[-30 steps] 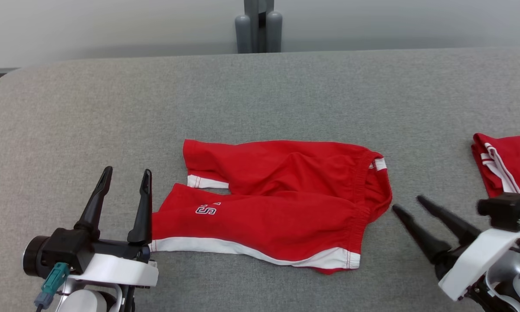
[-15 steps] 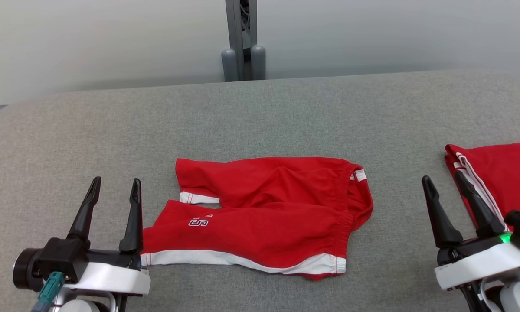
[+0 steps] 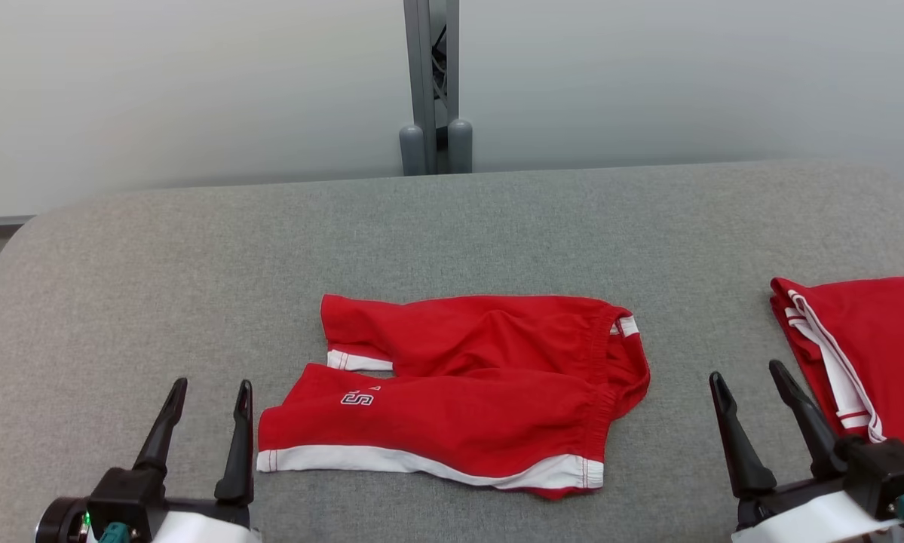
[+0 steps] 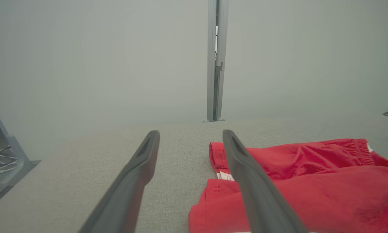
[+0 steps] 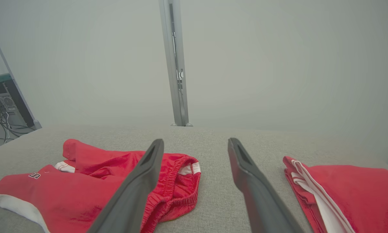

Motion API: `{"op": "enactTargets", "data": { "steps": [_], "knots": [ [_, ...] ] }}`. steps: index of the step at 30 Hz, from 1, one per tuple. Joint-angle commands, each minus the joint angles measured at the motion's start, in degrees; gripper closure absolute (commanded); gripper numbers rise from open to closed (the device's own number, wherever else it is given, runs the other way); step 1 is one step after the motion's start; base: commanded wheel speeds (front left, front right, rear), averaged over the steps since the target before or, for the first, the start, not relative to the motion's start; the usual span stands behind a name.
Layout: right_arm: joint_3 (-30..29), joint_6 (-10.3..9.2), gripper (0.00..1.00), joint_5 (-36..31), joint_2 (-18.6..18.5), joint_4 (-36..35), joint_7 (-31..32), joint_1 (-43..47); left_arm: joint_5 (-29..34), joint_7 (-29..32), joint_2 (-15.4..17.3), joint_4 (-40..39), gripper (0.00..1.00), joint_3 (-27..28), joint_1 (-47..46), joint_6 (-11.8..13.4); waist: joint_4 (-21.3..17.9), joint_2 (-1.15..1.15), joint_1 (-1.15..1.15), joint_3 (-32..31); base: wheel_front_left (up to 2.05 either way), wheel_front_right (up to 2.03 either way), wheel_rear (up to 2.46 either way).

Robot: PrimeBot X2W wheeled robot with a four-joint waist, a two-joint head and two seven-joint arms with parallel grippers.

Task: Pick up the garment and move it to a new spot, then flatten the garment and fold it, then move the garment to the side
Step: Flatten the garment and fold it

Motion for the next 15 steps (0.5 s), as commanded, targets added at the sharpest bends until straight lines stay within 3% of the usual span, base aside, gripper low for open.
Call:
{"op": "enactTargets", "data": {
  "steps": [1,15],
  "knots": [
    [-0.4,-0.02,0.00,-0.6,0.4,-0.4,0.6,1.1,-0.1,0.1,0.3,0.4,0.00,0.0,0.9,0.0,-0.1,0.00,0.00,-0.7,0.00,0.00,0.00],
    [-0.9,-0.02,0.00,-2.8,2.6,-3.0,4.1,5.4,-0.9,1.3,1.1,1.6,0.00,-0.2,2.2,0.8,0.1,0.00,0.00,-2.3,0.00,0.00,0.00]
  ]
}}
